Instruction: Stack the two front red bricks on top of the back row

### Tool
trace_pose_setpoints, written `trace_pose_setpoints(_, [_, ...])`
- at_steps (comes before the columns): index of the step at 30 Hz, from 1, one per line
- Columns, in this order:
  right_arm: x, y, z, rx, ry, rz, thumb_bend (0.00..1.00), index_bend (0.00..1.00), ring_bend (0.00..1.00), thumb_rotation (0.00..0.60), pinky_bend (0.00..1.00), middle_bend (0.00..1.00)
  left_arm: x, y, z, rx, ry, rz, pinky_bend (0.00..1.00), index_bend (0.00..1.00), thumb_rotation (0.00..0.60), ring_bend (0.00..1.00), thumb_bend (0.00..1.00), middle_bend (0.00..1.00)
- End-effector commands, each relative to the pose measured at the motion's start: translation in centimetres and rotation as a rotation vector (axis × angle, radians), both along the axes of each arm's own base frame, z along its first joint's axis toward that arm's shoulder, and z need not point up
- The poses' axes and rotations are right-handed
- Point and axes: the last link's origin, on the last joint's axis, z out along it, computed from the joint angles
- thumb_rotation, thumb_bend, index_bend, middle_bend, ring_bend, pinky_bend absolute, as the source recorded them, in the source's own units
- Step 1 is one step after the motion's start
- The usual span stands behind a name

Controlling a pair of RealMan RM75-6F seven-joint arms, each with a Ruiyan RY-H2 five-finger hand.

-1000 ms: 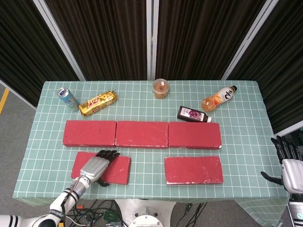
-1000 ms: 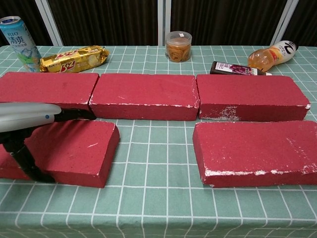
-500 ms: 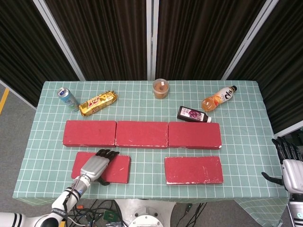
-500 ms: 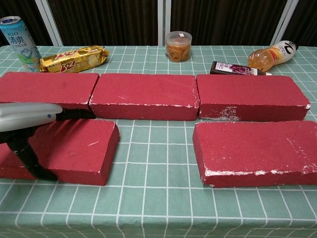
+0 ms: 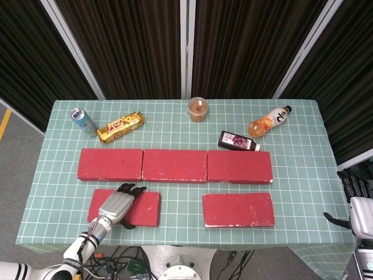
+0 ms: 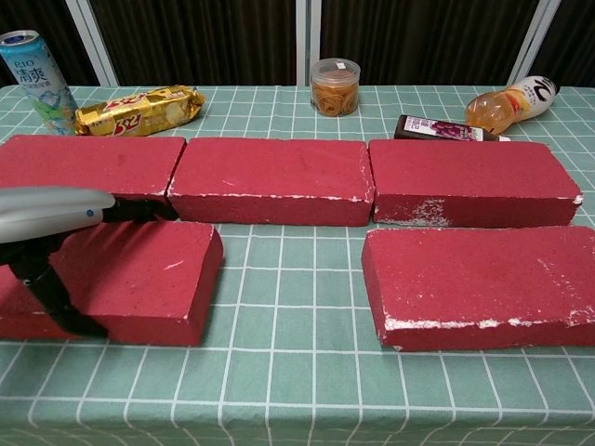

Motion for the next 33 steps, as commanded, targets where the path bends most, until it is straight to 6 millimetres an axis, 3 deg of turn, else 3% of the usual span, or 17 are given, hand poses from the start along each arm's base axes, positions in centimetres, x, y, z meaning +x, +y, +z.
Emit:
trace_pose_setpoints(1, [0.0,0.0,0.0,-0.002,0.000,-0.001,0.00,0.00,0.00,0.600,0.00,0.00,0.2,-0.2,0.5,0.015,0.001,-0.011,0.01,0.05,0.600,0.00,0.08,0.16])
trace_pose_setpoints(12, [0.4,-0.1,0.9,-0.030,-0.007,0.010,0.00,0.00,0.00,0.600,0.00,0.00,1.7,-0.8,4.5,0.087,0.004,-0.046,0.01,0.05,0.600,0.00,0.09,0.16])
trace_pose_setpoints(20, [0.8,-0.5,1.1,-0.036,-0.009,0.023,0.00,0.00,0.00,0.600,0.00,0.00,4.1,4.8,7.7,0.172,0.011,-0.056,0.01,0.05,0.600,0.00,0.09,0.16])
trace_pose_setpoints(27, [0.8,-0.4,1.3,-0.041,-0.013,0.019,0.00,0.00,0.00,0.600,0.00,0.00,5.9,9.9,5.4,0.121,0.021,-0.024,0.01,0.05,0.600,0.00,0.09,0.16])
trace_pose_setpoints(33, [1.3,-0.5,1.5,-0.037,-0.015,0.031,0.00,0.00,0.00,0.600,0.00,0.00,7.4,11.6,3.4,0.102,0.017,-0.024,0.01,0.05,0.600,0.00,0.09,0.16])
